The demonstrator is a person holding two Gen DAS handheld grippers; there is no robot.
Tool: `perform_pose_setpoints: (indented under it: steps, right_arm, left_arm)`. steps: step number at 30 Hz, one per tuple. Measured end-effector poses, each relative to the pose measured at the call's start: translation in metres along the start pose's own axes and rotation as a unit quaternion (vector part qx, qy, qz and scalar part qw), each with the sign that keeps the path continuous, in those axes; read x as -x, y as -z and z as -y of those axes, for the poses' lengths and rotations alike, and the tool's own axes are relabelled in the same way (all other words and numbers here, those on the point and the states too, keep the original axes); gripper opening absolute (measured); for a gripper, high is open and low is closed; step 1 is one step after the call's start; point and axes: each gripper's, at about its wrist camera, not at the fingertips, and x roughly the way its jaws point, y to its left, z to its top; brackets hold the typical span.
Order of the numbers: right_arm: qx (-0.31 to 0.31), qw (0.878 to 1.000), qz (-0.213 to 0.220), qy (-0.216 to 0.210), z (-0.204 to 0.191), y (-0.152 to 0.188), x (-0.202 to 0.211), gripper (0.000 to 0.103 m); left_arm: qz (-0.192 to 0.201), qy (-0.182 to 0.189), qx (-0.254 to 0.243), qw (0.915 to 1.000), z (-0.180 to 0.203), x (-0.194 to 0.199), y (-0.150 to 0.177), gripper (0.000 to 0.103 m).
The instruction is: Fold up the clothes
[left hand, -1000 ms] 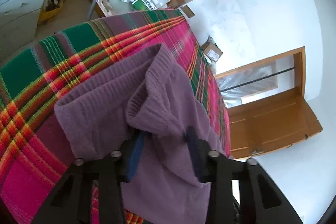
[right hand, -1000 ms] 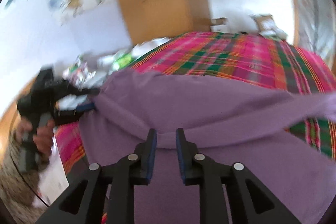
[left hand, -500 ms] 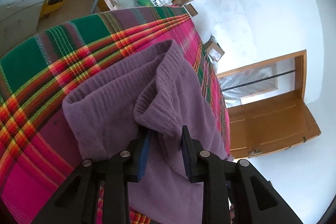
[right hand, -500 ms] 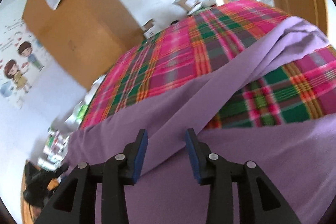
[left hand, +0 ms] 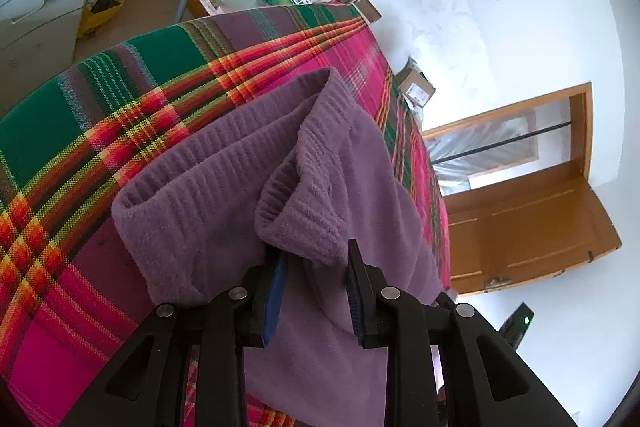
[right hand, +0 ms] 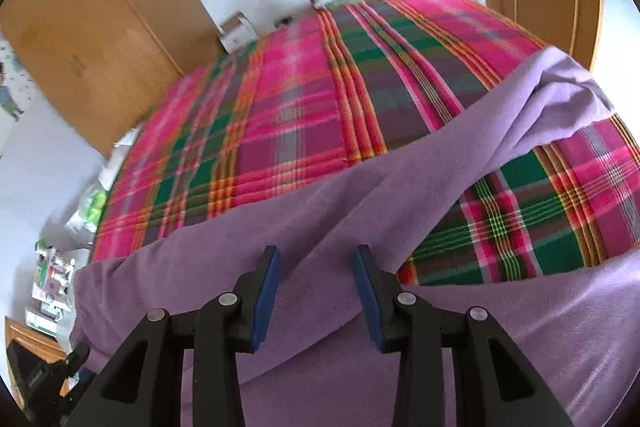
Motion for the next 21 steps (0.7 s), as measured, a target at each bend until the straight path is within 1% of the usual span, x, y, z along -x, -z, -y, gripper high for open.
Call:
perform_pose_setpoints:
  steps: [1,3,5,8,13,17,21]
  right_arm:
    - [0.000,1.000,-0.002,0.007,-0.001,-0.001,-0.001,0.038]
    - [0.004,1.000,-0.004,0.020,-0.002,-0.001,0.000,0.034]
    - [0.003,0.999,-0.007,0.032,0.001,-0.001,0.000,0.019]
    - [0.000,1.000,-0.007,0.027,0.008,0.002,0.004,0.009]
    - [-0.012,1.000,0.009,0.012,0.022,0.019,0.026,0.006]
    - [-0.032,0.999,0.000,0.006,0.044,0.037,0.038,0.005]
    - [-0.056,0.998,-0.003,-0.002,0.063,0.045,0.042,0.005]
  left_arm:
    - [-0.001,0.000,0.000,1.0000,0.000,0.000,0.000,0.030]
    - [-0.003,0.001,-0.001,1.0000,-0.001,0.000,-0.001,0.030]
    - [-0.004,0.001,-0.002,1.0000,-0.001,0.000,-0.002,0.030]
    - [-0.007,0.002,-0.004,1.0000,-0.002,0.000,-0.002,0.030]
    - [-0.011,0.004,-0.005,0.9999,-0.004,0.000,-0.004,0.030]
    - [-0.012,0.004,-0.006,0.9999,-0.003,0.000,-0.004,0.030]
    - [-0.013,0.002,-0.009,0.9999,-0.003,0.001,-0.004,0.030]
